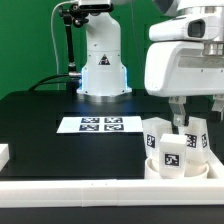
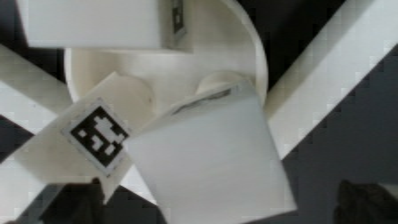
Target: Assemble stool
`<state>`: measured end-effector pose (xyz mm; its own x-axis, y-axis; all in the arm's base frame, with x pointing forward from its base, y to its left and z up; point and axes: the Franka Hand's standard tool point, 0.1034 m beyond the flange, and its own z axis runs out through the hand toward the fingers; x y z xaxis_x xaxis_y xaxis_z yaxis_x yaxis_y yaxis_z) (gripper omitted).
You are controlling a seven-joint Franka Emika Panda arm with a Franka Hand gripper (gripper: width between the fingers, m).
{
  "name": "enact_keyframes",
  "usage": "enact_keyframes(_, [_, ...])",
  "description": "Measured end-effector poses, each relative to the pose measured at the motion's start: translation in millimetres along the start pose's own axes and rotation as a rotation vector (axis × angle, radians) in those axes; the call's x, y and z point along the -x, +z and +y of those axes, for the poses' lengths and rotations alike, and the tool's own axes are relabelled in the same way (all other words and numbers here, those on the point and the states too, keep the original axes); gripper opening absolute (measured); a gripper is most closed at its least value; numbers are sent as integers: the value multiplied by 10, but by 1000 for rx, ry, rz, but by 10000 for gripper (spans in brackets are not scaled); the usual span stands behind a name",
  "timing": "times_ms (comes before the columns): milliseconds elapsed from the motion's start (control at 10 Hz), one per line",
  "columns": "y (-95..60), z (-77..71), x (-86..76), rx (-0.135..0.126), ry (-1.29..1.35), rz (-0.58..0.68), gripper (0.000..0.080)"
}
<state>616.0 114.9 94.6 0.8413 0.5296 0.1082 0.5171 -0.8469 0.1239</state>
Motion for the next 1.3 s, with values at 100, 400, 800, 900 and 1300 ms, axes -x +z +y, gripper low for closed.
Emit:
enact_keyframes(100, [0,4,1,0,1,0,648])
enact_keyframes(400, [73,-35,12,-2,-4,-8,648])
enact_keyframes(800, [111,-57,37,-4,11,-15,388])
enact_keyframes(900, [108,-56,33,-4,12,-15,338])
enact_keyframes(1300, [113,-16,52,-4,72,-17,338])
